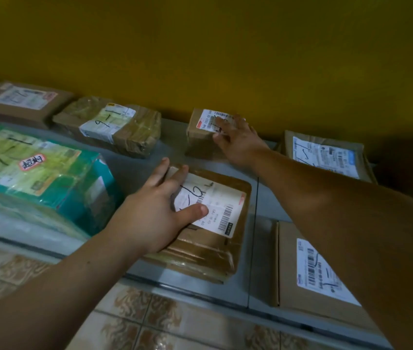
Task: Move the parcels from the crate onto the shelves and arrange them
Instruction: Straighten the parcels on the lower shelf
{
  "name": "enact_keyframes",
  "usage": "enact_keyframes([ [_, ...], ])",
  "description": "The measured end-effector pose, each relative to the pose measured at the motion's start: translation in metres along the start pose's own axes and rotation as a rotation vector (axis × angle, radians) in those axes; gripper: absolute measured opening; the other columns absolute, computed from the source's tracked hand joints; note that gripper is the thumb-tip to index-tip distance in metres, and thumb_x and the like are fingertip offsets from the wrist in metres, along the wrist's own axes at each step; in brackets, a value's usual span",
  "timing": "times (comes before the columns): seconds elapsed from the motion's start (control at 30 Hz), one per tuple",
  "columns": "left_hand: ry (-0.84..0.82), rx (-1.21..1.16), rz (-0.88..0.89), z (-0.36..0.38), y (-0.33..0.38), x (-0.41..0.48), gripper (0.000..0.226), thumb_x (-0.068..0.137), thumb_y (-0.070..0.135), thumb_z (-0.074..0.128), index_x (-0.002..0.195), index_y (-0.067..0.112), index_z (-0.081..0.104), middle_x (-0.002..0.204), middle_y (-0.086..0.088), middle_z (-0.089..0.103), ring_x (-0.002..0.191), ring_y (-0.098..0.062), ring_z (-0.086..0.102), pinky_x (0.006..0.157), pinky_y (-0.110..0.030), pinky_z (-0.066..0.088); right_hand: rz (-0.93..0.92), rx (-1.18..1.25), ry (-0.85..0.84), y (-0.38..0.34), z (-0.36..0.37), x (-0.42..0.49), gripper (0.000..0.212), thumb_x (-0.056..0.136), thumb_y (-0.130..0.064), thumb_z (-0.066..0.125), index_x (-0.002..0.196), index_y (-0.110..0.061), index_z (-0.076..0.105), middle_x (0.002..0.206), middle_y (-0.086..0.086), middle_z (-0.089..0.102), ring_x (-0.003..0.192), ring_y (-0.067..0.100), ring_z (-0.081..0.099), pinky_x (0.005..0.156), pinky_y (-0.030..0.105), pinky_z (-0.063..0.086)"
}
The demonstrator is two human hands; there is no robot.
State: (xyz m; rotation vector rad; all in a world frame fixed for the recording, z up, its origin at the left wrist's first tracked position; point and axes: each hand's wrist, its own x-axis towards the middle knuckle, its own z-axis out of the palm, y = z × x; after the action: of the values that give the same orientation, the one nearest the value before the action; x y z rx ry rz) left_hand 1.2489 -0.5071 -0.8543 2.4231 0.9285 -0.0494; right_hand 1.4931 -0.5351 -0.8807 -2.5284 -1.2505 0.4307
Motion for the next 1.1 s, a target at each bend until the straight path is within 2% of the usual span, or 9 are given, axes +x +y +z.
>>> enact_keyframes([
  [0.27, 0.019, 0.001, -0.043, 0.004, 0.01, 0.004, 0.083, 0.083, 0.07, 0.048, 0.15, 0.047, 0.005, 0.159, 0.018, -0.014, 0.147, -0.02, 0.015, 0.116, -0.04, 0.022, -0.049, -0.198, 0.086, 0.011, -0.002, -0.014, 0.056, 0.103, -0.057, 0.026, 0.156, -0.039, 0.02, 0.165, 0.006, 0.013, 0.148, 0.036, 0.017, 0.115, 0.051, 0.027],
  [0.47, 0.007, 0.01, -0.04, 0.005, 0.01, 0.003, 0.083, 0.083, 0.07, 0.046, 0.15, 0.046, 0.004, 0.16, 0.015, -0.016, 0.147, -0.024, 0.016, 0.116, -0.043, 0.022, 0.016, -0.067, -0.018, 0.009, -0.01, -0.019, 0.066, 0.098, -0.066, 0.027, 0.157, -0.042, 0.008, 0.167, 0.005, 0.002, 0.151, 0.038, 0.001, 0.119, 0.059, 0.015],
  [0.6, -0.042, -0.001, -0.032, -0.003, 0.014, 0.001, 0.08, 0.087, 0.067, 0.047, 0.151, 0.045, 0.004, 0.16, 0.015, -0.015, 0.148, -0.023, 0.015, 0.115, -0.042, 0.022, -0.017, 0.02, 0.123, -0.004, -0.018, -0.048, 0.065, 0.1, -0.059, 0.034, 0.157, -0.029, 0.023, 0.162, 0.01, 0.023, 0.148, 0.036, 0.019, 0.118, 0.047, 0.022],
  [0.7, 0.003, -0.016, 0.02, -0.032, 0.013, -0.009, 0.069, 0.091, 0.061, 0.046, 0.15, 0.045, 0.013, 0.161, 0.01, 0.014, 0.144, -0.022, 0.027, 0.114, -0.043, 0.029, -0.035, 0.106, 0.183, -0.029, -0.034, -0.08, 0.057, 0.103, -0.05, 0.039, 0.151, -0.02, 0.036, 0.155, 0.009, 0.035, 0.143, 0.03, 0.029, 0.112, 0.037, 0.025],
  [0.77, 0.149, 0.022, 0.102, -0.06, 0.002, -0.016, 0.06, 0.093, 0.054, 0.047, 0.148, 0.04, 0.027, 0.153, 0.007, 0.034, 0.136, -0.022, 0.039, 0.11, -0.044, 0.036, -0.078, 0.028, 0.099, -0.053, -0.041, -0.102, 0.055, 0.103, -0.051, 0.039, 0.149, -0.022, 0.041, 0.155, 0.008, 0.035, 0.142, 0.03, 0.031, 0.113, 0.039, 0.026],
  [0.83, 0.293, 0.075, 0.147, -0.091, -0.022, -0.019, 0.054, 0.094, 0.049, 0.049, 0.144, 0.032, 0.039, 0.15, 0.005, 0.04, 0.133, -0.022, 0.042, 0.108, -0.043, 0.037, -0.101, -0.081, -0.037, -0.077, -0.035, -0.122, 0.061, 0.098, -0.062, 0.037, 0.151, -0.031, 0.035, 0.159, 0.004, 0.028, 0.146, 0.033, 0.026, 0.116, 0.05, 0.027],
  [0.9, 0.319, 0.149, 0.102, -0.118, -0.057, -0.017, 0.062, 0.09, 0.06, 0.049, 0.143, 0.029, 0.044, 0.152, 0.002, 0.037, 0.138, -0.025, 0.036, 0.111, -0.045, 0.031, -0.043, -0.107, -0.157, -0.095, -0.019, -0.138, 0.073, 0.092, -0.074, 0.033, 0.155, -0.039, 0.02, 0.165, 0.001, 0.011, 0.151, 0.033, 0.01, 0.118, 0.061, 0.014],
  [1.0, 0.154, 0.333, -0.066, -0.132, -0.11, -0.014, 0.088, 0.075, 0.086, 0.028, 0.149, 0.039, 0.027, 0.161, 0.005, 0.018, 0.148, -0.026, 0.009, 0.116, -0.059, 0.01, -0.017, -0.23, -0.172, -0.107, 0.013, -0.147, 0.081, 0.087, -0.082, 0.023, 0.155, -0.043, 0.004, 0.167, 0.001, -0.004, 0.152, 0.034, -0.007, 0.116, 0.067, -0.003],
  [1.1, 0.061, 0.378, -0.141, -0.12, -0.133, -0.01, 0.086, 0.076, 0.088, 0.017, 0.151, 0.045, 0.011, 0.162, 0.012, -0.002, 0.149, -0.026, -0.008, 0.115, -0.063, -0.001, 0.027, -0.326, -0.11, -0.108, 0.03, -0.149, 0.081, 0.088, -0.082, 0.017, 0.155, -0.042, -0.003, 0.166, 0.002, -0.011, 0.151, 0.032, -0.016, 0.116, 0.066, -0.008],
])
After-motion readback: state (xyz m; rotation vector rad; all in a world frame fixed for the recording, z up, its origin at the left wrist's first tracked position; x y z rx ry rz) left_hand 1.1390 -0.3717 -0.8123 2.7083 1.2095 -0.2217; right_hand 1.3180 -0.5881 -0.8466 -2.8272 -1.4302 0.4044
